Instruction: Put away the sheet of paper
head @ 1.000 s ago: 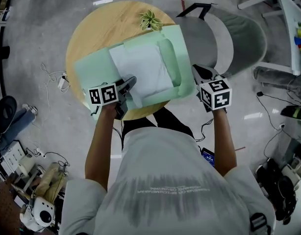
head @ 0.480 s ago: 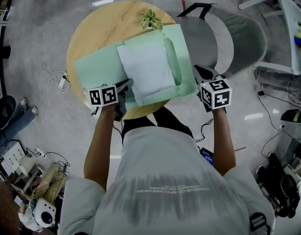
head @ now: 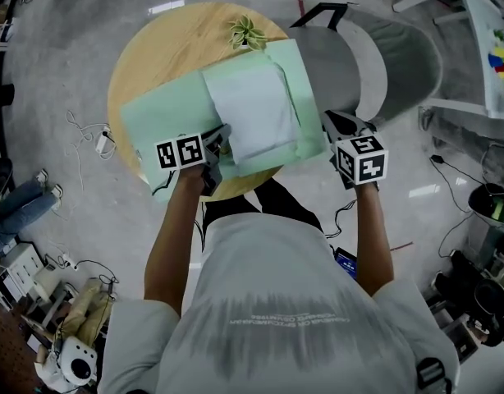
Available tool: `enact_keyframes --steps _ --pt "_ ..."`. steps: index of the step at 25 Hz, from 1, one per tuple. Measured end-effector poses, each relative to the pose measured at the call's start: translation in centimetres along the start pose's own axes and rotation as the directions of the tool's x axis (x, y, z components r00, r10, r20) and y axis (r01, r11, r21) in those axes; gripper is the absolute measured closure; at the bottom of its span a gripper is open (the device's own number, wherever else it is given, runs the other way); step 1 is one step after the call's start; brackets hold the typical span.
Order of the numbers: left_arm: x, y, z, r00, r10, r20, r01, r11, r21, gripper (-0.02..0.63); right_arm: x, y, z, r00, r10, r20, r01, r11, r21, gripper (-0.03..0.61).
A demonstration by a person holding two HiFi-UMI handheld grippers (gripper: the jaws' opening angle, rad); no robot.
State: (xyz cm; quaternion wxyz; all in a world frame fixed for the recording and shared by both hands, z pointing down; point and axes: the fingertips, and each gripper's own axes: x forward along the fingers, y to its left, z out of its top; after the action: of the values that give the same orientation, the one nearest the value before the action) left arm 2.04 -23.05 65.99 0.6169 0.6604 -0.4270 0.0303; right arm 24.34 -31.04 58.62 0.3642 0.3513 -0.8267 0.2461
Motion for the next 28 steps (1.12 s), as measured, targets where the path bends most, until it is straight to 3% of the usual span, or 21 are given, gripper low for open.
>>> enact_keyframes --steps 13,17,21,25,28 --pt "3.2 -2.3 -0.5 0.996 -0.056 -0.073 0.058 0.998 0.027 0.580 -2.2 0.8 -1.3 0.999 -0.049 0.005 0.049 0.998 0.026 0.551" --pt "3.8 -3.5 -0.9 0.990 -0.067 -0.120 0.080 0.992 0.103 0.569 -2.6 1.6 -1.8 0.999 -0.053 0.004 0.053 0.998 0.039 0.551" --pt "3.6 -3.7 -1.2 0.986 -0.057 -0.154 0.080 0.986 0.148 0.468 -2.7 2.3 -2.3 0.998 -0.060 0.009 0.059 0.997 0.057 0.551" --pt "1.9 -3.2 -0.6 0.991 -0.014 -0.131 0.043 0.974 0.221 0.446 -3.0 2.7 -2.4 0.997 -0.073 0.018 0.071 0.995 0.066 0.551" --pt "0.1 -3.2 0.7 0.997 0.014 -0.079 0.012 0.946 0.324 0.446 -3.7 3.3 -1.9 0.994 -0.098 0.040 0.095 0.993 0.064 0.551"
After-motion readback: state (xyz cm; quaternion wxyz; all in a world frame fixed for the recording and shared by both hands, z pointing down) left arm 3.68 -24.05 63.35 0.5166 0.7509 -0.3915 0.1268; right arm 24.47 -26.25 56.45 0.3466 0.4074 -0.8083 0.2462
